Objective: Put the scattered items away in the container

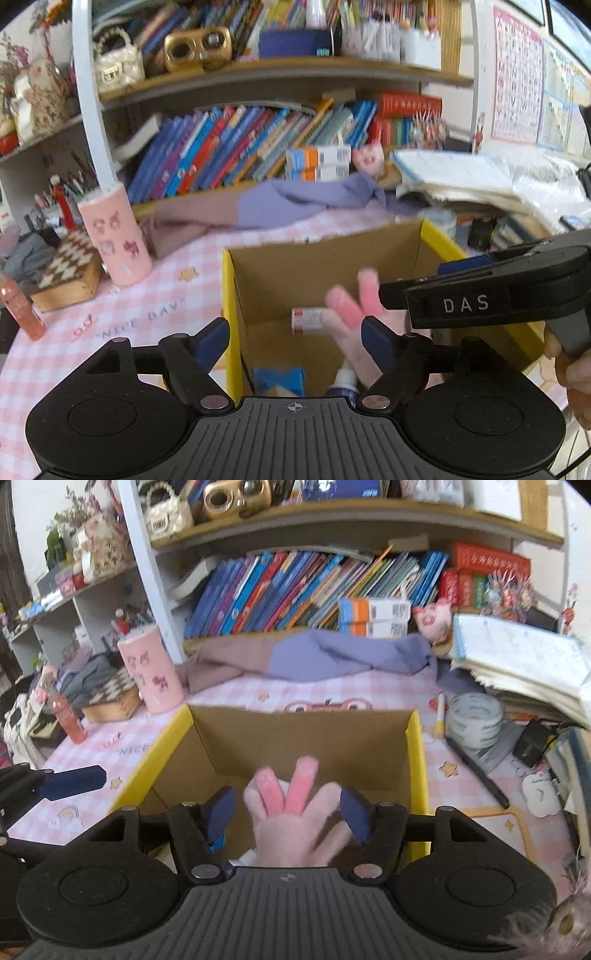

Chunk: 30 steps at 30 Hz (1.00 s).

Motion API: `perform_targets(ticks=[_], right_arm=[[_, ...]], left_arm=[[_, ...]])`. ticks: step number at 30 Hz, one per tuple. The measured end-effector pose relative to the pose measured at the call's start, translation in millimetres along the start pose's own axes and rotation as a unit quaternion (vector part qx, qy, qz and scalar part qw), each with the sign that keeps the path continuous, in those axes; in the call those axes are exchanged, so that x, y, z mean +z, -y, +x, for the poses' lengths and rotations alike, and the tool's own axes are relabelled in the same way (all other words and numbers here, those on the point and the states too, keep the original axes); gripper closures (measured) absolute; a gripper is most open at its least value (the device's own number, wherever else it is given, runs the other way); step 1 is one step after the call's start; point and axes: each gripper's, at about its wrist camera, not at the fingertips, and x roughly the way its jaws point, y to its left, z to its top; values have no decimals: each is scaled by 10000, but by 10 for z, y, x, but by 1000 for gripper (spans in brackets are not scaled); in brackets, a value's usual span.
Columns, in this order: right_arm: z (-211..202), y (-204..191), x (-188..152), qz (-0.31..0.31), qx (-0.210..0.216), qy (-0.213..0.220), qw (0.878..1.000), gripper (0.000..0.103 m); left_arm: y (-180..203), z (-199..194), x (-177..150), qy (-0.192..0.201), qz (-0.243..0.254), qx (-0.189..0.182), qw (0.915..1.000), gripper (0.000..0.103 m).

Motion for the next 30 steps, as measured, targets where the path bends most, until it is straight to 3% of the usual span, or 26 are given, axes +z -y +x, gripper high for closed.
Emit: perform_targets(ticks=[4,12,24,30], right_arm=[[-228,-101,-26,-7,-143,314,9994,38],[-558,-413,-189,-7,-424,758,9962,38],[-877,-1037,-687,-90,-645,738,9951,33],[-1044,-1327,-999,-110,-687,579,9959,30]], left_arm=[[-48,-229,2,351,-84,13,9993,14],[-307,-675,-176,649,-324,144,9973,13],[-716,-1168,-614,574,-542,326,9963,12],[-817,-1408,-923,379,-610,396,9966,7]])
